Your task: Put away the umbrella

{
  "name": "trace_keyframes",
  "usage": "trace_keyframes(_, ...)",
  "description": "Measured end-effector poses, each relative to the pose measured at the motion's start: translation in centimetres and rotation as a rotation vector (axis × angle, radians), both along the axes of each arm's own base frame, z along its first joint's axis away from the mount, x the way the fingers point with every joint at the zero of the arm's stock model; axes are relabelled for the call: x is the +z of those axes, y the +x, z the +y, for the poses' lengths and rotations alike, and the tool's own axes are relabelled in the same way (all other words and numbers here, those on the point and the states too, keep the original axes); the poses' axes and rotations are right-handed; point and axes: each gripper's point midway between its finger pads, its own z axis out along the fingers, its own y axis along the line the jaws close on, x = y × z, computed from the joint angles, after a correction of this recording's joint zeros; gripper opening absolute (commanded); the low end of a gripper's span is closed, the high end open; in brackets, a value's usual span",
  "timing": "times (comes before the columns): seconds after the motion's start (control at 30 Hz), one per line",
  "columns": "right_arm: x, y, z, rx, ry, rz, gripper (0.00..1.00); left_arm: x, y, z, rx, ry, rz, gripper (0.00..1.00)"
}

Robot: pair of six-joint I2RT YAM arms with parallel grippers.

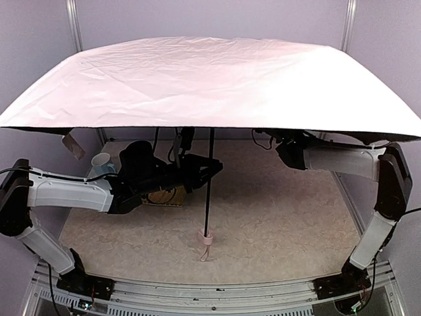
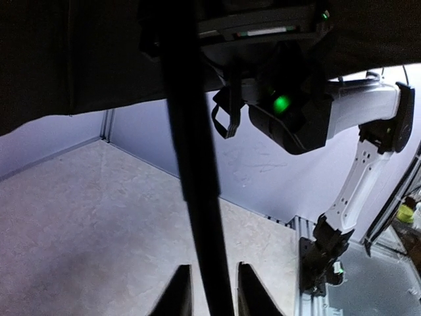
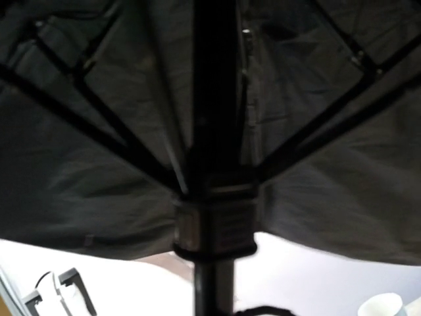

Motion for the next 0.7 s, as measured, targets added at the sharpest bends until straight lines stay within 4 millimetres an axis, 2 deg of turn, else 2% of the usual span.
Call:
trace_keyframes(0.03,0.0,-0.1,0.0,0.007,-0.001,-0.003,0.00,0.0,-0.1,0.0,-0.003,-0.007,0.006,0.02)
trace_keyframes(0.07,0.0,-0.2,0.1,0.010,-0.003,-0.004,0.00,-0.1,-0.2,0.1,-0.007,-0.010,0.009,0.00)
trace_keyframes(0.3,-0.2,0.1,0.2,-0.019,-0.021,-0.034,0.00,-0.5,0.3,0.2,0.011,-0.023,0.048,0.00)
trace_keyframes(0.33,-0.2,0.2,0.2,-0.027,-0.024,-0.034,0.06,-0.5,0.4,0.2,0.016,-0.023,0.050,0.00)
trace_keyframes(0.4,-0.4,0.6,0.2,-0.046,-0.031,-0.027,0.30,-0.6,0.7,0.2,0.033,-0.023,0.056,0.00)
trace_keyframes(0.43,-0.5,0.8,0.2,-0.060,-0.036,-0.024,0.46,-0.7,0.8,0.3,0.044,-0.023,0.062,0.00)
trace_keyframes(0.47,-0.4,1.1,0.1,-0.079,-0.034,-0.013,0.52,-0.8,0.9,0.3,0.055,-0.020,0.070,0.00)
trace_keyframes(0.53,-0.1,1.8,-0.4,-0.138,-0.028,-0.012,0.58,-1.1,1.2,0.3,0.077,-0.016,0.088,0.00)
trace_keyframes(0.7,1.6,2.5,-1.5,-0.328,-0.030,-0.062,0.59,-1.7,1.6,0.4,0.125,0.007,0.100,0.00)
